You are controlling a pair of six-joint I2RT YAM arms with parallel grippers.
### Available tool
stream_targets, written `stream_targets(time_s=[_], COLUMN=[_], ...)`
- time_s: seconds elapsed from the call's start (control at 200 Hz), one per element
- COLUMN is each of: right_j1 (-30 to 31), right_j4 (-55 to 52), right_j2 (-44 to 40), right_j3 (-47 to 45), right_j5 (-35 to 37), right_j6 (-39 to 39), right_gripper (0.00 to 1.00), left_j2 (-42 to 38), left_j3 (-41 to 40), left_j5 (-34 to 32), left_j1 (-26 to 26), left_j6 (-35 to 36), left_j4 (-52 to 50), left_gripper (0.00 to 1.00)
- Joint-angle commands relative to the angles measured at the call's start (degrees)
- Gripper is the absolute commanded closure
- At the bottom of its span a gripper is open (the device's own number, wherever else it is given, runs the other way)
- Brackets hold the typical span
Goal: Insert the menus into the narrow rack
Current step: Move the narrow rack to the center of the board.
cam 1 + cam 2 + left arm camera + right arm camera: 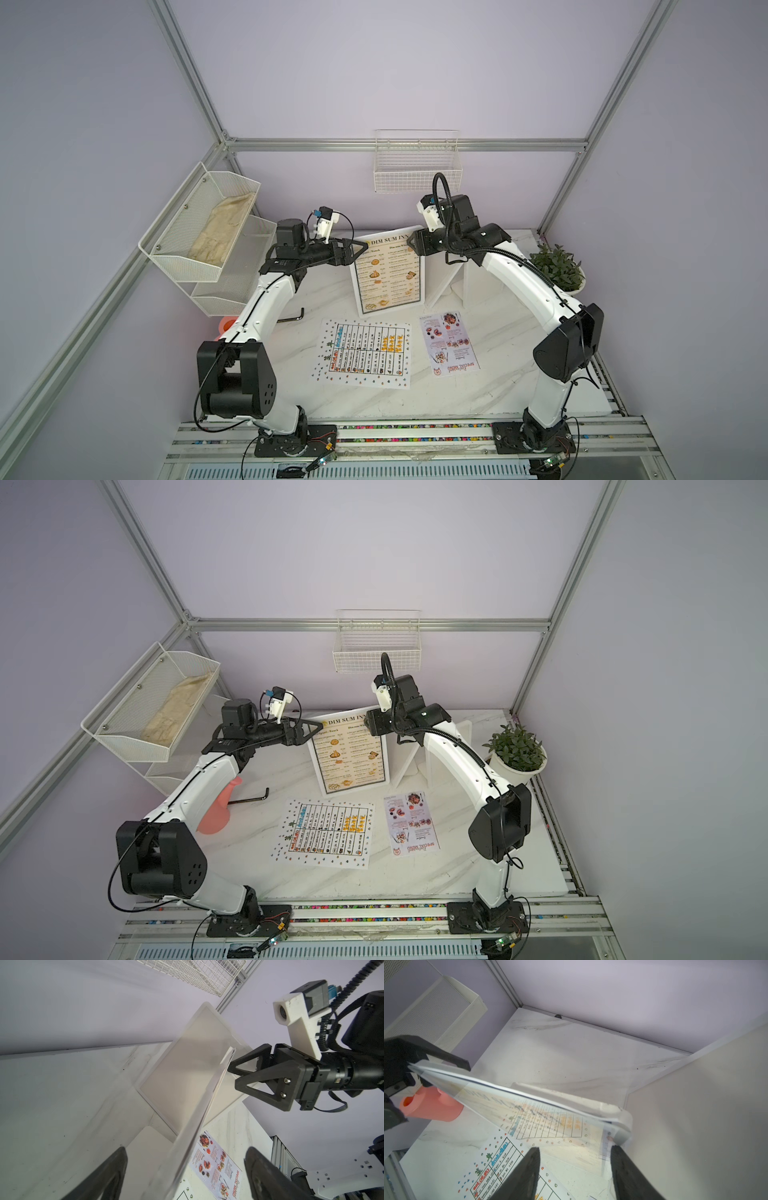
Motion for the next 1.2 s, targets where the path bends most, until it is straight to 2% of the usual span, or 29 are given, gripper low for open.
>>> stream_targets(time_s=[0.0, 0.135, 0.325, 0.42, 0.67, 1.195], right_j1=[-1.24, -1.38, -1.38, -1.38, -1.36, -1.38], right_j4=[3.13, 5.81, 8.52, 9.14, 9.06, 9.09], right_j2=[2.16, -0.4, -6.35, -8.69, -11.63, -11.84], right_j3=[1.19, -1.47, -6.79, -8.79, -10.77, -12.16], right_j5=[-7.37, -8.82, -8.49, -8.33, -7.41, -7.58], right_j6=[0.54, 0.99, 1.61, 1.93, 1.88, 1.92], right_gripper=[0.42, 0.43, 0.43, 0.43, 0.43, 0.43], left_j2=[-5.01, -9.19, -10.32, -10.31, -10.27, -9.3], left_j3=[-2.91, -5.17, -4.95, -4.58, -2.53, 3.67], left_j5=[-3.13, -9.87, -16.12, -17.78, -20.4, -33.66], left_j1=[-1.15, -2.7, -4.67, -5.02, -5.17, -4.96], left_j6=[1.8, 4.0, 7.41, 8.32, 10.6, 16.17], left_j4=[0.08, -2.59, -5.78, -6.7, -9.8, -15.46], left_gripper=[0.22, 0.34, 0.53, 0.61, 0.73, 0.8])
